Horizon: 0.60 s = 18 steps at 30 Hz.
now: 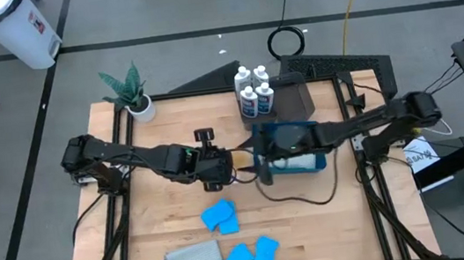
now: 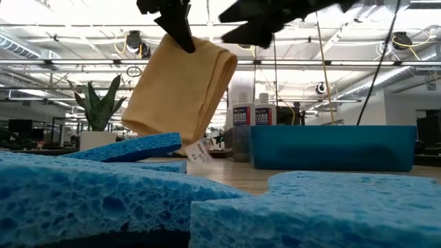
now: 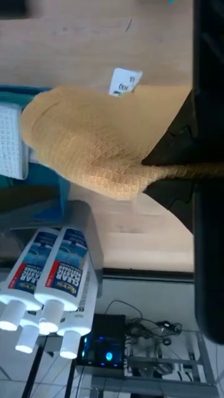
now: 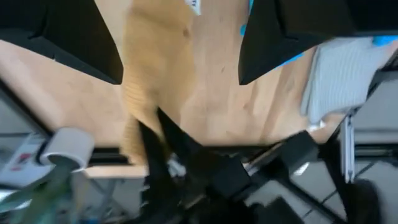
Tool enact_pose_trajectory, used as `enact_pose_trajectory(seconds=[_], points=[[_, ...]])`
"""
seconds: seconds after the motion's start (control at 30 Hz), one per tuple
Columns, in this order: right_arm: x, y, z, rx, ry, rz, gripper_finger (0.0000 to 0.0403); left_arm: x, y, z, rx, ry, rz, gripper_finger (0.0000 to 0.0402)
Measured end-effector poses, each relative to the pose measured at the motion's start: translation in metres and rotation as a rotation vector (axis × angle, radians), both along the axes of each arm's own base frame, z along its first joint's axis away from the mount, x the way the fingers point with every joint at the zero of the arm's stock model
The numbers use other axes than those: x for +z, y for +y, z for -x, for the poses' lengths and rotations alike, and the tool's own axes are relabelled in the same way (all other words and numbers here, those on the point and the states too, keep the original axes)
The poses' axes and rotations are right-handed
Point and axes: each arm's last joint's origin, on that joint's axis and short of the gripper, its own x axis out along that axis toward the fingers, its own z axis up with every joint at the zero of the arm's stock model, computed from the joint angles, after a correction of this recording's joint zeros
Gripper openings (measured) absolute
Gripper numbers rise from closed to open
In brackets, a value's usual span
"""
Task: Pick & Place Kitchen Items
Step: Put the yellow napkin into the blue bin
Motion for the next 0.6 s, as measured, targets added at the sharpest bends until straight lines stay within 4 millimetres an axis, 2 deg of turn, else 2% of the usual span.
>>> enact_pose_trajectory(seconds=[0.1,0.23,0.43,0.6], points=[[-0.006,-0.004,-0.019,0.016,0.042,0.009,0.0296,0.0,-0.003,0.0,-0.023,0.008,0.036,0.0012],[-0.013,-0.012,-0.032,0.002,0.051,0.023,0.0287,-0.001,-0.006,0.001,-0.046,0.015,0.077,0.0012],[-0.027,-0.017,-0.04,0.049,0.078,-0.009,0.0274,-0.001,-0.009,0.001,-0.059,0.017,0.08,0.0013],[-0.03,-0.017,-0.043,0.049,0.06,-0.008,0.0263,-0.001,-0.01,0.0,-0.074,0.011,0.113,0.0012]])
